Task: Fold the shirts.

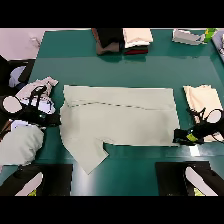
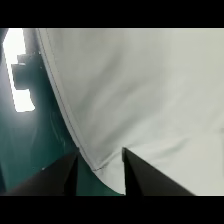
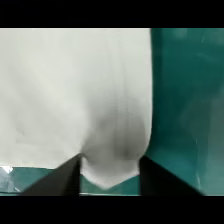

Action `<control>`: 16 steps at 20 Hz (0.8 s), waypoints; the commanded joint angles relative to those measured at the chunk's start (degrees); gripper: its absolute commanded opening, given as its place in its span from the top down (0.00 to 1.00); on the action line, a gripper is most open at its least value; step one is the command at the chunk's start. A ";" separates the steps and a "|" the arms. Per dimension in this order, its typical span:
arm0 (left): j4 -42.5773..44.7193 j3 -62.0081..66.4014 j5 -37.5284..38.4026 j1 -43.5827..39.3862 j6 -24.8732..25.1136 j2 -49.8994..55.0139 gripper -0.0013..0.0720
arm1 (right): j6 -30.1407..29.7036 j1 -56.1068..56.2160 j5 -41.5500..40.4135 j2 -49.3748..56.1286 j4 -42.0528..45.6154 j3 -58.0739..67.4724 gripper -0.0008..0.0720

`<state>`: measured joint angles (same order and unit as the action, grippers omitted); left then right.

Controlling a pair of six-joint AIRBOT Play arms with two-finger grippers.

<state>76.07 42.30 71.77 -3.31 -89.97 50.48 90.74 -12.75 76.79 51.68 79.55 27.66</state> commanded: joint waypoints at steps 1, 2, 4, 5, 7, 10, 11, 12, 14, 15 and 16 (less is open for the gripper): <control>0.26 -0.13 1.60 0.02 1.07 -0.15 0.56 | 0.33 3.50 -0.98 -0.24 -0.02 -0.48 0.88; 0.48 -0.13 2.64 0.02 1.03 -0.15 0.57 | 0.33 3.91 -0.94 -0.24 0.00 -0.48 0.93; 0.44 -0.61 5.09 0.00 0.57 -0.26 0.57 | 0.35 4.11 -0.83 -0.24 -0.02 -0.46 0.96; 0.42 -1.51 5.70 0.00 0.28 -0.44 0.56 | 0.35 4.11 -0.74 -0.24 -0.02 -0.42 0.96; -0.07 -5.51 5.62 0.00 -0.94 -2.95 0.56 | 0.33 4.11 -0.76 -0.24 -0.02 -0.42 0.96; -4.57 -12.85 5.22 0.02 -2.25 -8.04 0.45 | 0.33 4.11 -1.77 -0.24 -0.33 -0.42 0.96; -6.29 -14.69 4.76 0.00 -2.78 -9.09 0.46 | 0.33 4.11 -2.14 -0.24 -0.37 -0.42 0.96; -7.87 -16.35 4.46 0.00 -2.75 -9.57 0.46 | 0.33 4.11 -2.16 -0.24 -0.44 -0.42 0.96; -8.61 -18.99 3.58 0.00 -2.75 -9.55 0.46 | 0.33 4.11 -2.08 -0.24 -0.50 -0.42 0.96; -8.70 -20.11 2.97 0.00 -2.78 -9.55 0.46 | 0.31 4.11 -2.03 -0.24 -0.50 -0.42 0.96; -9.44 -20.92 1.55 0.00 -3.06 -9.55 0.46 | 0.33 4.11 -2.10 -0.24 -0.50 -0.42 0.96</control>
<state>69.10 24.88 75.57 -3.31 -92.38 41.69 91.07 -8.71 75.07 51.46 79.15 27.27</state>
